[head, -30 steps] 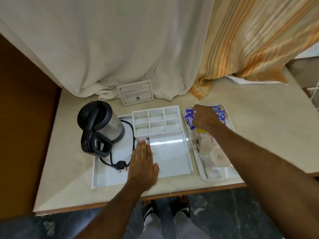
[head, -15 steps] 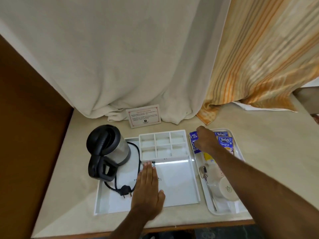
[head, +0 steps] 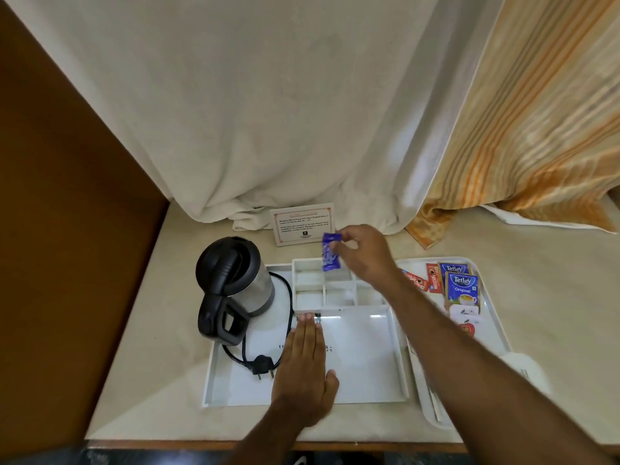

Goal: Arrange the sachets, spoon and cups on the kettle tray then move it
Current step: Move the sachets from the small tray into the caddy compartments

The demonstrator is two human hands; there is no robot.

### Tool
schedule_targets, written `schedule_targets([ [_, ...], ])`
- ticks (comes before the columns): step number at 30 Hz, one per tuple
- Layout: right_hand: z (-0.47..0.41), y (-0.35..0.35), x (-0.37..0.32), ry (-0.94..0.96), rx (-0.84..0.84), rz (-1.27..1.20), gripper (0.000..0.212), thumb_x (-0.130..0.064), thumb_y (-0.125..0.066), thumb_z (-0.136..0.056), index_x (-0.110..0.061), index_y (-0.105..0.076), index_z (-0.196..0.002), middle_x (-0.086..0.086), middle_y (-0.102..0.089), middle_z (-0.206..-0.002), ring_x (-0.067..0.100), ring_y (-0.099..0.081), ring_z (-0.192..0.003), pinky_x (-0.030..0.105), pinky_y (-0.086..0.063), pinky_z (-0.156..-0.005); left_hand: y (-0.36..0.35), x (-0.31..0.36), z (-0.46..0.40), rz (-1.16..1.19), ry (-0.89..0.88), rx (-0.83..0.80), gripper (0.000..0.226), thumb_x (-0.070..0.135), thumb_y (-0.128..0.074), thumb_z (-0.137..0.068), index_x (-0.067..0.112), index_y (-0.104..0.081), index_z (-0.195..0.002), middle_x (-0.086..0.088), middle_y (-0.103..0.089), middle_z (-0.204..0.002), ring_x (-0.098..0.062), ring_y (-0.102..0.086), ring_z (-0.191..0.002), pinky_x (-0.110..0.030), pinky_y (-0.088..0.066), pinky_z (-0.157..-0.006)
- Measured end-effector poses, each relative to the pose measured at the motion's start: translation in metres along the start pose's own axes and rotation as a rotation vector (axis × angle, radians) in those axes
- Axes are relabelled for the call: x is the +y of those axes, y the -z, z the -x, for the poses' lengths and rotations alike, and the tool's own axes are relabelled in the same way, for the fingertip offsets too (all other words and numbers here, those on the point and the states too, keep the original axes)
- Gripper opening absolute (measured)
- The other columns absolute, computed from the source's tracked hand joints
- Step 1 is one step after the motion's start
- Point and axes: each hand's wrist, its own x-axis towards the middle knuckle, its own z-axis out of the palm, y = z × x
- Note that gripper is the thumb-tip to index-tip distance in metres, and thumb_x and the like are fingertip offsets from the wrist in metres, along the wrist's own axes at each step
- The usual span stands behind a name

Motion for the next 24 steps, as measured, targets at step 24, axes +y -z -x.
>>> schedule_targets([
  [24,0.014,-0.071,0.029,0.151,0.194,0.398,0.031,-0.046,-0.074,-0.076,-0.029,-0.072,-0.102,0.001,-0.056,-0.108,0.026,-0.047,-0.103,0.038,-0.033,-0.083,-0.001,0.002,-0.005,-0.033,0.069,-0.036,0.084,0.051,-0.034,-0.087,0.011,-0.008,-0.156,-0.007,-0.001,-0.164,-0.028,-0.001,-0.15,-0.045,0.002,-0.118],
])
